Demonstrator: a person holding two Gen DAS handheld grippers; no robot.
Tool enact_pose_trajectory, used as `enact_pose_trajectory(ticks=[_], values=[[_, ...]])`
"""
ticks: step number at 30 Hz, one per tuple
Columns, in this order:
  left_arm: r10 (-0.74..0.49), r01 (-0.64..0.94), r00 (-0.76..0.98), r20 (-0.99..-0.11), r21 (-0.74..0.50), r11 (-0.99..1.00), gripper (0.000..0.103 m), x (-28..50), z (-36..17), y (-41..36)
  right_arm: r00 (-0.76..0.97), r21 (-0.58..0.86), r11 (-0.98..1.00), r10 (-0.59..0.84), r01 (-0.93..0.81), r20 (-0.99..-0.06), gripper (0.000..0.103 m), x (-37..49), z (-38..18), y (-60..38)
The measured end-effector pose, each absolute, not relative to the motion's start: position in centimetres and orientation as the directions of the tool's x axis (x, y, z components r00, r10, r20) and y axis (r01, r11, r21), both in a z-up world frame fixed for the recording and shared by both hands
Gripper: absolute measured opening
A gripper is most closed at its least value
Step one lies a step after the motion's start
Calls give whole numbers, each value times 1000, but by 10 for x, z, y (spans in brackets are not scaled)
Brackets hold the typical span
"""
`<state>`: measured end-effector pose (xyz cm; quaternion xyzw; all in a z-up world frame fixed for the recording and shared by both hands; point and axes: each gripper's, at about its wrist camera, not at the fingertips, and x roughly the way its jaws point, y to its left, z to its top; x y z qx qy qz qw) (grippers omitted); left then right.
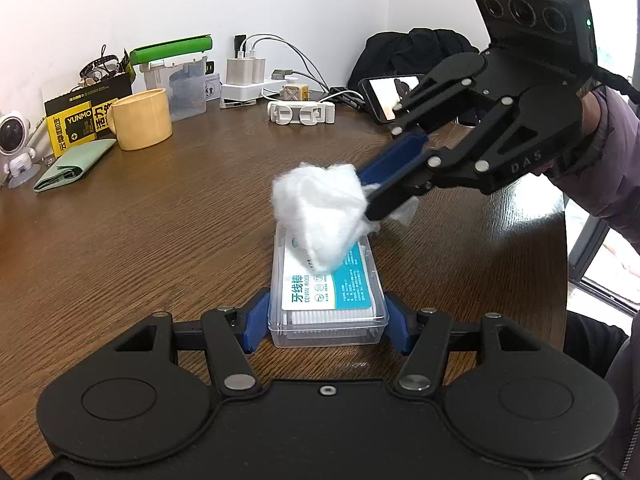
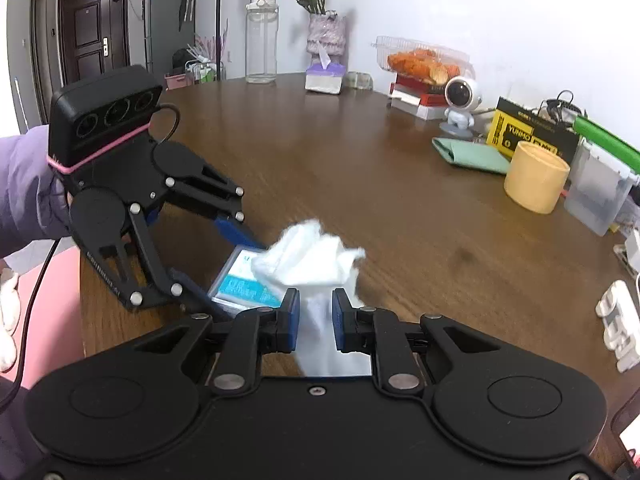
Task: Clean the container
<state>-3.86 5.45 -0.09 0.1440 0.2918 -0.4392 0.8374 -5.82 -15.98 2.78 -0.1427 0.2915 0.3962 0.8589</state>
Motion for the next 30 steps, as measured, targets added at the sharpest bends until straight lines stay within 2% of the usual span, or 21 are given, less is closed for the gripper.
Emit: enact_pose_trajectory(ticks=[4,8,12,14,17,21,29,30], values=[[-651,820,444,-616,-14,573,58,-39,-1,54,466,15,610,621,-792,-630,21,-65,25,-159],[-651,820,445,-616,-13,573,58,-39,-1,54,427,-8,557,627,-831,-652,34,-76,23,-153],[-651,820,444,-615,-13,572,58,-38,-1,55,441,-66,523,637,-850,-633,39,-90,33,-159],[-652,821,443,-615,-14,571,58,-38,-1,55,460,-141,485,638,-863,-617,42,-102,38,-164],[-655,824,439,-615,-15,566,58,-37,-1,55,501,-310,394,644,-865,-579,55,-123,48,-168],[-656,826,437,-616,-13,563,58,-37,-1,54,575,-519,290,600,-804,-556,55,-124,53,-158],[-658,830,435,-615,-11,558,58,-41,-2,54,528,-639,-42,522,-768,-669,52,-111,28,-113],[-658,830,434,-615,-11,558,58,-41,-2,54,528,-641,-69,503,-765,-684,47,-109,23,-107]])
